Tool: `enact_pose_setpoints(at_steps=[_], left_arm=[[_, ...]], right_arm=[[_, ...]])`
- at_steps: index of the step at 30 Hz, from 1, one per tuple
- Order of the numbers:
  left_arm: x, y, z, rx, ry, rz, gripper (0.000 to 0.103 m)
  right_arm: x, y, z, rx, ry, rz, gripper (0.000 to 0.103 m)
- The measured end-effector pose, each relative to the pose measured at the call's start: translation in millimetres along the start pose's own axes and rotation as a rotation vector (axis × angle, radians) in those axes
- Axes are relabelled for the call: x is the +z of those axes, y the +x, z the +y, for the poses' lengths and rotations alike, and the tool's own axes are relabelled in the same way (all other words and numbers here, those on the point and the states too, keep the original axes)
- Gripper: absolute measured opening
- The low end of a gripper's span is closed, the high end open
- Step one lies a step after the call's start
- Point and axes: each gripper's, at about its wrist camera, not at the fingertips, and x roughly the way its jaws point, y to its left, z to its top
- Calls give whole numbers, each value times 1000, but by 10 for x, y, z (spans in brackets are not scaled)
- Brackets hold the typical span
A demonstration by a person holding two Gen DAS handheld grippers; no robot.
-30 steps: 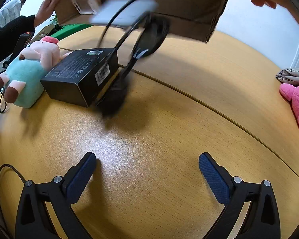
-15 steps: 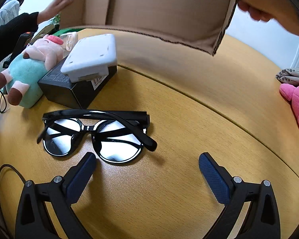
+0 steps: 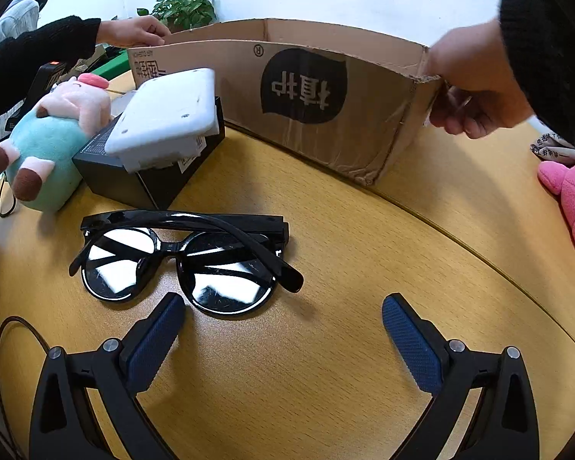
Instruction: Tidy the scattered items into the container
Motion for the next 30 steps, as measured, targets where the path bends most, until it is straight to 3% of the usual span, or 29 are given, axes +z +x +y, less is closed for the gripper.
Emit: enact_pose_setpoints(at_steps=[30], left_arm=[[29,24,-16,-1,5,-1,103]], right_arm=[[-21,-17,-25,-2,4,-1,103]])
